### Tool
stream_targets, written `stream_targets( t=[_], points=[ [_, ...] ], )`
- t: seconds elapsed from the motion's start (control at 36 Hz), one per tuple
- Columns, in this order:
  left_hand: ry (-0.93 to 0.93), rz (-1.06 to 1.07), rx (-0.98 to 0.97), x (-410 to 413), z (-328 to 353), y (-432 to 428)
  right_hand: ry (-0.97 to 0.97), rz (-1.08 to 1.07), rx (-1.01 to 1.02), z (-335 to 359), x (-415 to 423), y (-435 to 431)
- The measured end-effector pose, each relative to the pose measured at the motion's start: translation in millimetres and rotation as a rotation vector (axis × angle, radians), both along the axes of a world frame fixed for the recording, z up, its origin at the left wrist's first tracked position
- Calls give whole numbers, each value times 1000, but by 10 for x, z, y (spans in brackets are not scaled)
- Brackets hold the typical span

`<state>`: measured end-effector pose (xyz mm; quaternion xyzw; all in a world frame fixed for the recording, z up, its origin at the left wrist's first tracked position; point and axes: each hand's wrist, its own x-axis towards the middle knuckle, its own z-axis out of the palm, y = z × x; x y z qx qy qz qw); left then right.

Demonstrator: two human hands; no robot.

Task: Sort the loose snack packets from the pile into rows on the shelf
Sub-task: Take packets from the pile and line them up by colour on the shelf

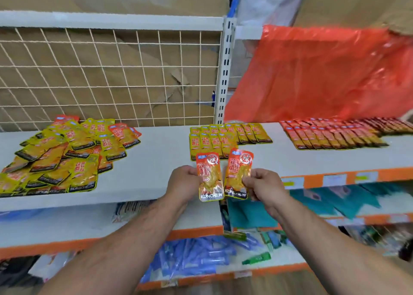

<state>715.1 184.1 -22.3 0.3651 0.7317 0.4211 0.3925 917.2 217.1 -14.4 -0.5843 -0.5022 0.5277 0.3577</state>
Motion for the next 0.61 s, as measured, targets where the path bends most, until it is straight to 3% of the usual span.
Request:
stream_targets(
  t=[0.33, 0.61],
  points=[
    [-24, -162, -9, 866, 1, -108, 20, -126, 46, -93, 938, -436],
    [-57, -246, -7, 2053, 102, 174, 24, -160, 40, -88, 2013, -281]
  ],
)
